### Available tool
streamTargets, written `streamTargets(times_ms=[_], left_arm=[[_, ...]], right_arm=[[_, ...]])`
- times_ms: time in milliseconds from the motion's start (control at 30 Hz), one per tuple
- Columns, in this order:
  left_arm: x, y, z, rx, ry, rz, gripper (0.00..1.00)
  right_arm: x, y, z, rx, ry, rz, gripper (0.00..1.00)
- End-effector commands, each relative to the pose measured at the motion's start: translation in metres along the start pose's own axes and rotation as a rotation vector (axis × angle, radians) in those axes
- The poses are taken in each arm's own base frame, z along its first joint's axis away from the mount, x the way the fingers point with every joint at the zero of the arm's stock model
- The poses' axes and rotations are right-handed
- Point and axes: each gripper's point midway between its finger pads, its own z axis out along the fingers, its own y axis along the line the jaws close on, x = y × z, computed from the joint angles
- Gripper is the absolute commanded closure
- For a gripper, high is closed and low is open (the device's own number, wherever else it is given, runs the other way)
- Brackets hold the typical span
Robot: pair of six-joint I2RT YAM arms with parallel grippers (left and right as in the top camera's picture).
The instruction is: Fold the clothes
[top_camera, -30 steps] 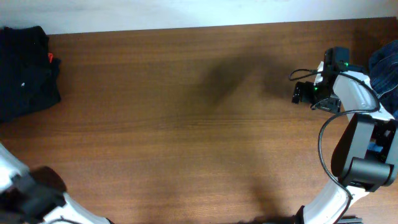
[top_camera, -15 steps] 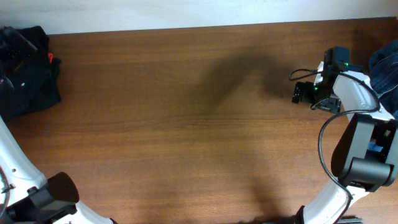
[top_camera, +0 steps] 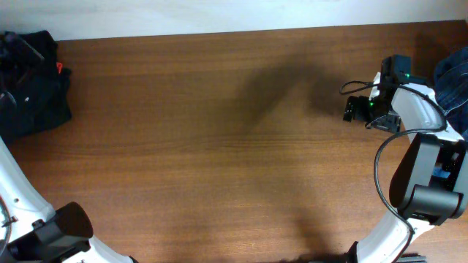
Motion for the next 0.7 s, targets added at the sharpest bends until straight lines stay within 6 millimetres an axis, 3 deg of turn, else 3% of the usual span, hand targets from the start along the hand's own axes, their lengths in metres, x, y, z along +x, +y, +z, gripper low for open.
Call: streamTargets(times_ms=[0, 133, 267, 467, 567, 667], left_arm=[[0.003, -0.002, 0.002, 0.011, 0.012, 0.006, 0.01], [0.003, -0.002, 0.002, 0.011, 0.013, 0.006, 0.01], [0.003, -0.002, 0.002, 0.011, 0.012, 0.006, 0.01], [0.003, -0.002, 0.002, 0.011, 0.012, 0.006, 0.01], [0.003, -0.002, 0.002, 0.011, 0.013, 0.006, 0.01], [0.003, -0.002, 0.002, 0.011, 0.012, 0.006, 0.01]], right_arm=[[-0.007, 0.000, -0.009, -0.007, -0.030, 0.010, 0.01], [-0.012, 0.010, -0.031, -0.016, -0.085, -0.012, 0.01], [-0.020, 0.028, -0.079, -0.039, -0.208, -0.053, 0.01], [-0.013, 0.068, -0.181, -0.108, -0.458, -0.148, 0.01], [0.005, 0.090, -0.237, -0.163, -0.595, -0.209, 0.01], [0.034, 0.112, -0.295, -0.240, -0.734, -0.284, 0.01]])
